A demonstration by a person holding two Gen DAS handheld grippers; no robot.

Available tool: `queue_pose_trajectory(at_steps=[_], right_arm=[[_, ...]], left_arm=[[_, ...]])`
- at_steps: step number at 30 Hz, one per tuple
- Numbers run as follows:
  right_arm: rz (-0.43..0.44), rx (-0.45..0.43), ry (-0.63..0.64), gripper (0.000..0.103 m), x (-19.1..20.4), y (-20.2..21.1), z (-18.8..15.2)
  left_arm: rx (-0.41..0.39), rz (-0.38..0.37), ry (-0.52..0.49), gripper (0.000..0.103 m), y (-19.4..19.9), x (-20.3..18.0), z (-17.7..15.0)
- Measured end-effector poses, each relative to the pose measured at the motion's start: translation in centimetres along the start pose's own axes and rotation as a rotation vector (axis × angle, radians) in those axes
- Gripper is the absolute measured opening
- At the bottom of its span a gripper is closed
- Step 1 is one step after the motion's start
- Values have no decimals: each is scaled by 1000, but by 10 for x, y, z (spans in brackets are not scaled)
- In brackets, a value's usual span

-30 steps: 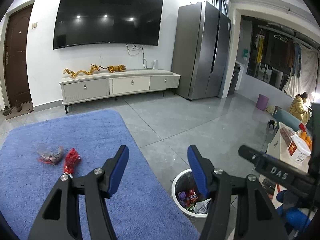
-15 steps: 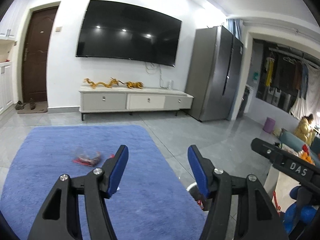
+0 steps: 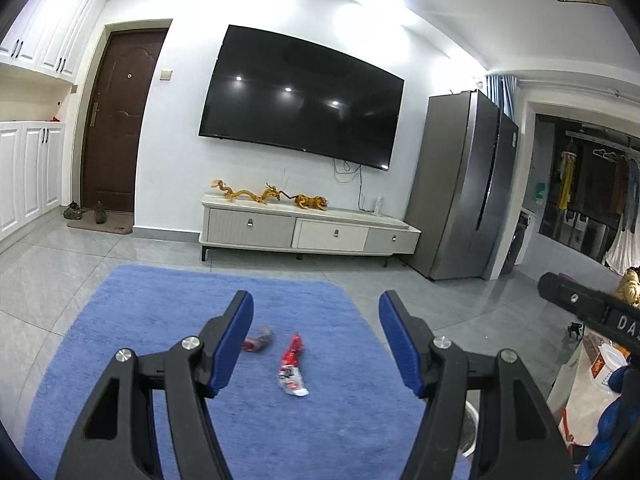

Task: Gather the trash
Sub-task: 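Move both tools back over the last items on the rug, then grasp the clear bag with the left gripper while the right gripper grasps the red-and-white packet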

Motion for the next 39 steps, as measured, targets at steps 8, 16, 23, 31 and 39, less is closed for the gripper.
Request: queue_pose_trajectory(at_steps=[8, 16, 23, 31, 39], right_arm=[[61, 58, 37, 64, 24, -35, -12], [154, 221, 61, 64, 43, -112, -50], [260, 374, 49, 63, 61, -184, -90], [373, 464, 76, 61, 80, -231, -118], [430, 519, 106, 56, 91, -251, -135]], left_arm=[[92, 86, -43, 64, -33, 69, -6], [253, 115, -55, 64, -107, 129, -32], [375, 30, -194, 64, -178, 129, -57], [496, -148, -325, 64, -254, 101, -75], [607, -201, -347, 61, -297, 101, -105]])
Point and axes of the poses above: each gripper's, at about its wrist camera, not at the fingertips, and y roughly against the way its jaws point, x to its left, z to its top, the point moved 3 cm from there along -y, roughly the way its jaws point, and after that the axes turned 2 degrees about z, right-handed, at the moved point
